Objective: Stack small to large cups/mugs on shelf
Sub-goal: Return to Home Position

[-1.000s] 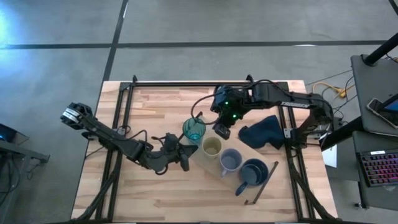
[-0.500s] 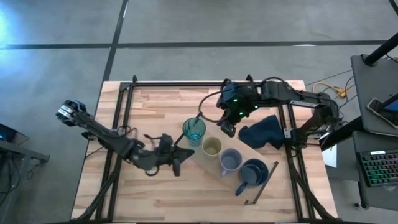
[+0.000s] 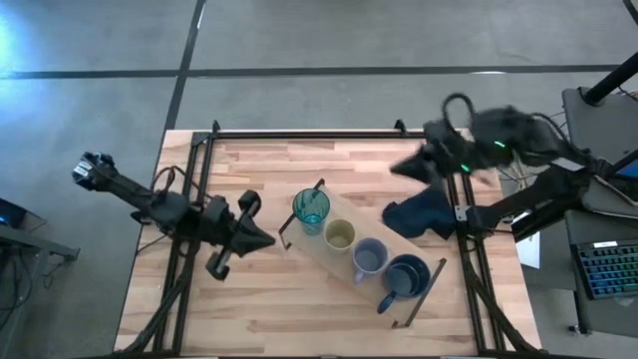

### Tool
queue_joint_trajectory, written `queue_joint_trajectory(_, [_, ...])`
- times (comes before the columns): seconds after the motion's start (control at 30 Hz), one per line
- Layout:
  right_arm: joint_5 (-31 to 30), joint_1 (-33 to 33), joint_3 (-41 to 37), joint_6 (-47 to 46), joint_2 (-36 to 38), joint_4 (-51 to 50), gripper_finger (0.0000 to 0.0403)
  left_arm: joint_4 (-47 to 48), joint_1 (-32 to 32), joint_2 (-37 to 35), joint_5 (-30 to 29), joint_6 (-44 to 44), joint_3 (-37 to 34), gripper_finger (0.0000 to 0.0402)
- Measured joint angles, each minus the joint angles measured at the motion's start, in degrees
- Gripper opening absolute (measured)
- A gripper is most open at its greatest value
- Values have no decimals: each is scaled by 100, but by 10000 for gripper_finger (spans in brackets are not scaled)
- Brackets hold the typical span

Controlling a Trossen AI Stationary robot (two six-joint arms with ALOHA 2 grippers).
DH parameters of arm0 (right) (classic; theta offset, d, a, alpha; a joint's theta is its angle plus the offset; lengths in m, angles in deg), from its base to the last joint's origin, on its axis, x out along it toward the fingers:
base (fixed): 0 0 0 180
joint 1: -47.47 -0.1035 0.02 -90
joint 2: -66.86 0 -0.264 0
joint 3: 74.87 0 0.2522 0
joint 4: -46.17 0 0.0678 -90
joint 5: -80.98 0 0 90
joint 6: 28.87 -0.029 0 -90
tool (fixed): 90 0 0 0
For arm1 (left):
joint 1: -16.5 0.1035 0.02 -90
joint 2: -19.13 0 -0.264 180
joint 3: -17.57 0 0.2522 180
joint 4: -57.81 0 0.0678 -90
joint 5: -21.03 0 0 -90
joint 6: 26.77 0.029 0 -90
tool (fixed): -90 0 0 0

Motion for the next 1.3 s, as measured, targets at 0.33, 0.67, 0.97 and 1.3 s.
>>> queue_joint_trajectory(0.33, [-290,-2116,-1088,860,471,1286,9,-2146,574,-1023,1614,-731,-2010,0])
queue_joint_trajectory(0.67, [-69,-1405,-3262,1434,2439,2937,9,-1888,848,-3175,1980,-1030,-3484,0])
queue_joint_trajectory(0.97, [5,-857,-4837,1222,3727,3371,9,-1845,895,-4476,1564,-1538,-4663,0])
queue_joint_trajectory(1.3, [-727,-693,-5775,1370,5469,3357,9,-845,895,-5266,1155,-1449,-4899,0])
